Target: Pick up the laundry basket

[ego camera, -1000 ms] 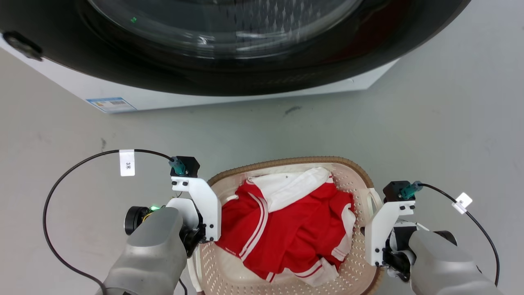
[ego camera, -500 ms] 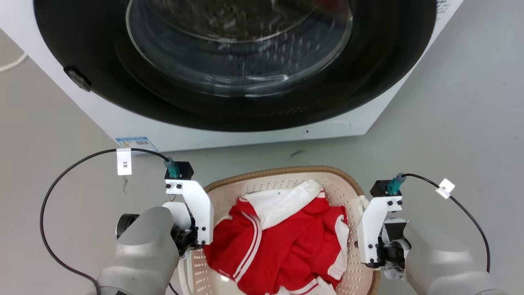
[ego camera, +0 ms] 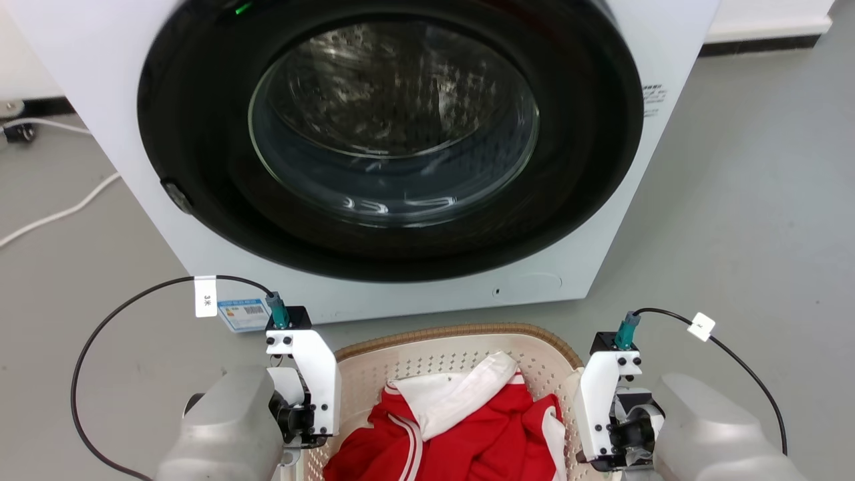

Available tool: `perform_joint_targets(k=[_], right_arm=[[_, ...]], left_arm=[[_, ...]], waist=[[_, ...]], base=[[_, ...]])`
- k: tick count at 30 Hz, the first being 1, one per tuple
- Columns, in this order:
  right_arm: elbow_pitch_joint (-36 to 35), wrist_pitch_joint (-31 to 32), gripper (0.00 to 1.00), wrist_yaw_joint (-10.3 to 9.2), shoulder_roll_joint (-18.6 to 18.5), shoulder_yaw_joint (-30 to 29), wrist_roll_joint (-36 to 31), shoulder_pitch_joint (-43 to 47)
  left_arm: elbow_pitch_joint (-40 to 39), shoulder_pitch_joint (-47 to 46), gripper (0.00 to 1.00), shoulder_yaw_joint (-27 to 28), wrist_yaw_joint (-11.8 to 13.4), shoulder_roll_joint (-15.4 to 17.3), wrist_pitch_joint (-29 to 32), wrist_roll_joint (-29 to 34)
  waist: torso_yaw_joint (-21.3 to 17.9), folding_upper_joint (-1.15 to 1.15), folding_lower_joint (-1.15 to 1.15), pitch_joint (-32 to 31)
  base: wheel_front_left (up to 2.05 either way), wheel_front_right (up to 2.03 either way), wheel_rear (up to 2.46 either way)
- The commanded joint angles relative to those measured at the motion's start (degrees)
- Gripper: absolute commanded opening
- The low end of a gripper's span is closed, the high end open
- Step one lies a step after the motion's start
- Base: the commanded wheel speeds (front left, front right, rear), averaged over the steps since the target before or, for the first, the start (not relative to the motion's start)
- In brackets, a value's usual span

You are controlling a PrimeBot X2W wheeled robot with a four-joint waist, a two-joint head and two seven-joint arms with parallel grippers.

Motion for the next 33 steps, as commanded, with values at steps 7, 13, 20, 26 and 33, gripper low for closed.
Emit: perform_joint_targets(k=[7,13,20,26,33], right_arm=[[-0.43,5.73,0.0,0.15,0.39,0.38,-0.05,-2.03],[-0.41,9.61,0.0,0.15,0.38,0.09,-0.89,-3.53],[-0.41,11.73,0.0,0.15,0.6,-1.43,-1.67,-1.99],[-0.42,11.15,0.0,0.15,1.08,-3.1,-2.31,-0.21],[-0.44,10.46,0.0,0.16,1.53,-4.83,-3.54,0.41]], left_arm=[[-0.88,1.08,0.0,-0.54,-0.92,0.46,2.13,-1.76],[-0.69,1.26,0.0,-1.34,-0.86,1.01,2.65,-2.16],[-0.29,2.52,0.0,-1.97,-0.8,1.25,2.36,-2.67],[0.2,2.73,0.0,-2.19,-0.74,1.46,1.75,-2.9],[0.48,2.09,0.0,-2.58,-0.74,1.06,2.13,-3.13]], waist=[[-0.34,0.0,0.01,-4.15],[-0.59,0.0,0.01,-5.36],[-0.99,0.0,0.01,-6.37],[-1.13,0.0,0.01,-6.94],[-0.83,0.0,0.01,-6.92]], base=[[0.0,0.0,0.0],[0.0,0.0,0.0],[0.0,0.0,0.0],[0.0,0.0,0.0],[0.0,0.0,0.0]])
